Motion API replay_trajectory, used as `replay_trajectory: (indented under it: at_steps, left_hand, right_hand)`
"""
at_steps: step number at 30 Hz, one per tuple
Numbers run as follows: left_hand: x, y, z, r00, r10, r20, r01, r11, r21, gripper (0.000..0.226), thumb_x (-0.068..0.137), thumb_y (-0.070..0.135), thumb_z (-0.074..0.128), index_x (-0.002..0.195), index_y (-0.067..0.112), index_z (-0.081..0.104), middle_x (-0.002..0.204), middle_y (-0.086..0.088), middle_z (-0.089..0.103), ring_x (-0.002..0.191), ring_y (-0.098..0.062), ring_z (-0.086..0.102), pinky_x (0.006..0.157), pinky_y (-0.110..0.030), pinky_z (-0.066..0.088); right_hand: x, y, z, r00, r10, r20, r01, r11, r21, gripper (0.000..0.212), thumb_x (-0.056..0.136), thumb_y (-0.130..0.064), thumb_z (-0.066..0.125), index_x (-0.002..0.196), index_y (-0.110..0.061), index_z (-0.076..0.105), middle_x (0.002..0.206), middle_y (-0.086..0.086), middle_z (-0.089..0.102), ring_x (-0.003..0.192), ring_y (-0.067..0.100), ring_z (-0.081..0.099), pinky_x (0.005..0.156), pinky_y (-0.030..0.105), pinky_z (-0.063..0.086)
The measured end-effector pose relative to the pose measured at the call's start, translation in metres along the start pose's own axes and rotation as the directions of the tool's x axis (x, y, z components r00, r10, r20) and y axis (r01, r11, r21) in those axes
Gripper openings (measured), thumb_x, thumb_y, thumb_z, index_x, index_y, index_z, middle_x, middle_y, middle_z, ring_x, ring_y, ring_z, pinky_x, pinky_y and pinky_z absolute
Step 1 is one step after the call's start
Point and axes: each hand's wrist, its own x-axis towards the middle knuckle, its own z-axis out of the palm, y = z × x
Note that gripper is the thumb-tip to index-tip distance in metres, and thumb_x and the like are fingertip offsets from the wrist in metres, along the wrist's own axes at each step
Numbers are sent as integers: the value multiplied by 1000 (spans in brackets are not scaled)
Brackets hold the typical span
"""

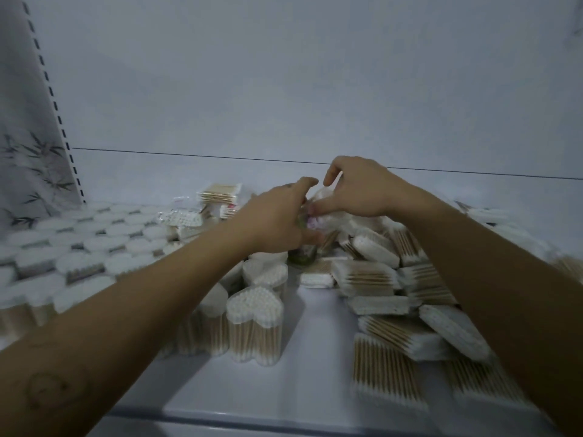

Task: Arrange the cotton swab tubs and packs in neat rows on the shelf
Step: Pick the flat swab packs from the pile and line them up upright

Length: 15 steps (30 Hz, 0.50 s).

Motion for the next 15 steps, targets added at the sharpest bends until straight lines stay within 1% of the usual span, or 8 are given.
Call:
replay_trajectory:
  at_steps: [3, 5, 7, 8, 10, 12, 13, 15]
  left_hand:
    - [-5, -2, -1, 997, -21, -73, 23, 1000, 19, 88, 79, 49, 73, 149, 26, 25, 129, 2, 58, 110, -18, 56, 88, -33, 48]
    - [-7, -4, -5, 996, -40, -80, 42, 999, 14, 87, 80, 51, 72, 149, 30, 23, 121, 1, 61, 102, -18, 59, 86, -37, 51]
    - [-9, -6, -9, 995, -65, -82, 65, 998, 5, 87, 82, 50, 69, 151, 37, 17, 111, -2, 61, 94, -20, 59, 83, -37, 50]
    - [-11, -7, -11, 993, -77, -90, 76, 997, -9, 84, 84, 49, 67, 150, 39, 16, 107, -3, 59, 91, -20, 58, 81, -35, 48]
    - [-14, -10, -14, 988, -103, -114, 96, 993, -63, 70, 88, 44, 63, 147, 39, 25, 100, -2, 57, 87, -17, 55, 75, -30, 41]
    - [-14, -12, -16, 983, -134, -125, 119, 985, -121, 59, 88, 42, 64, 140, 36, 36, 99, -2, 60, 84, -13, 58, 72, -29, 43]
    - [-14, -11, -16, 981, -151, -126, 132, 981, -145, 56, 87, 42, 66, 136, 35, 39, 98, -1, 62, 83, -12, 60, 71, -29, 47]
    - [-12, -8, -16, 974, -178, -137, 153, 972, -179, 56, 84, 41, 70, 131, 33, 40, 92, 2, 62, 80, -12, 63, 69, -29, 52]
  right_hand:
    - [-1, 0, 3, 999, -13, -30, 17, 993, 115, 65, 61, -60, 82, 109, -25, 56, 98, -10, 59, 89, 7, 55, 62, 25, 38]
    - [0, 1, 1, 1000, -4, -15, 6, 989, 146, 73, 61, -61, 81, 118, -24, 55, 107, -10, 60, 97, 10, 57, 69, 24, 41]
    - [-1, 9, -6, 998, 10, 59, -14, 997, 77, 82, 61, -62, 80, 126, -19, 54, 116, -7, 58, 105, 13, 56, 81, 27, 44]
    - [-2, 15, -8, 994, 22, 108, -25, 999, 27, 81, 61, -62, 80, 125, -16, 57, 115, -5, 60, 106, 14, 57, 86, 28, 45]
    - [-5, 22, -7, 979, 36, 199, -20, 996, -84, 64, 64, -59, 80, 109, -16, 69, 103, -5, 66, 97, 14, 60, 83, 27, 46]
    - [-6, 23, 5, 967, -1, 253, 64, 968, -241, 46, 69, -59, 78, 92, -19, 74, 87, -7, 69, 85, 14, 62, 75, 29, 49]
    - [-6, 19, 12, 954, -35, 298, 125, 950, -288, 43, 72, -59, 75, 91, -21, 75, 86, -7, 69, 84, 15, 62, 76, 31, 51]
    - [-7, 8, 29, 897, -108, 429, 238, 935, -262, 40, 78, -59, 69, 104, -28, 73, 97, -7, 69, 91, 15, 62, 85, 35, 52]
